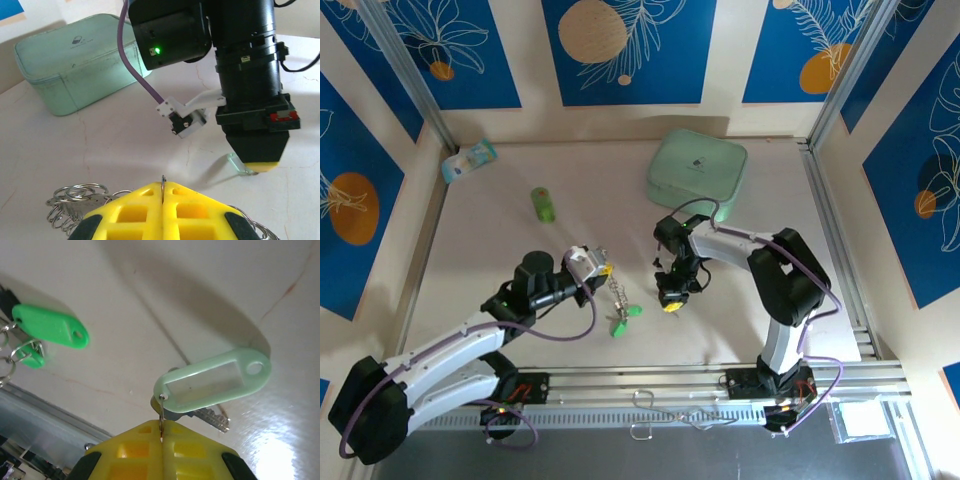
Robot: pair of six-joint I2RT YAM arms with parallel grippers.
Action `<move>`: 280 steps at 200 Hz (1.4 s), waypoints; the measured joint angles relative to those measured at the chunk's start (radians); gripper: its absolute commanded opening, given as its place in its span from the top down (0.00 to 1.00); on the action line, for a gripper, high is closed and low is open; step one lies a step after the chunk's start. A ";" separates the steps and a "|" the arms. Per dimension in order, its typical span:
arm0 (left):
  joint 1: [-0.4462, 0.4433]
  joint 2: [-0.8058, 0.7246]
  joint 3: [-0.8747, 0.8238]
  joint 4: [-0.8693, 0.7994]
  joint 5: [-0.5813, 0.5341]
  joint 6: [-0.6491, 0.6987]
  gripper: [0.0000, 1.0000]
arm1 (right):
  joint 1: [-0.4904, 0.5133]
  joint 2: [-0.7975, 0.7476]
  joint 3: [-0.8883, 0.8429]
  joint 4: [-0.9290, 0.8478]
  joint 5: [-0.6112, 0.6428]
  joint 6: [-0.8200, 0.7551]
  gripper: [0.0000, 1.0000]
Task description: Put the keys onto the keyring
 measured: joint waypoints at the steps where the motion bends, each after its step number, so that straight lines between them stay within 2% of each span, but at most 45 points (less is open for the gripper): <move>1: 0.000 0.000 0.000 0.000 0.000 0.000 1.00 | -0.001 0.002 0.002 0.000 0.001 -0.002 1.00; 83: 0.000 0.018 0.000 0.000 0.001 0.001 1.00 | -0.032 0.092 0.070 0.015 0.042 -0.042 1.00; 125: 0.000 0.021 0.000 0.000 0.003 0.001 1.00 | -0.032 0.093 0.073 0.016 0.053 -0.042 0.84; 150: 0.000 0.021 0.000 0.001 0.004 0.001 1.00 | -0.032 0.097 0.082 0.019 0.065 -0.041 0.80; 241: 0.000 0.021 0.000 0.001 0.005 0.006 1.00 | -0.031 0.097 0.091 0.023 0.092 -0.034 0.79; 280: 0.000 0.021 0.000 0.001 0.008 0.016 1.00 | -0.030 0.097 0.096 0.032 0.105 -0.034 0.83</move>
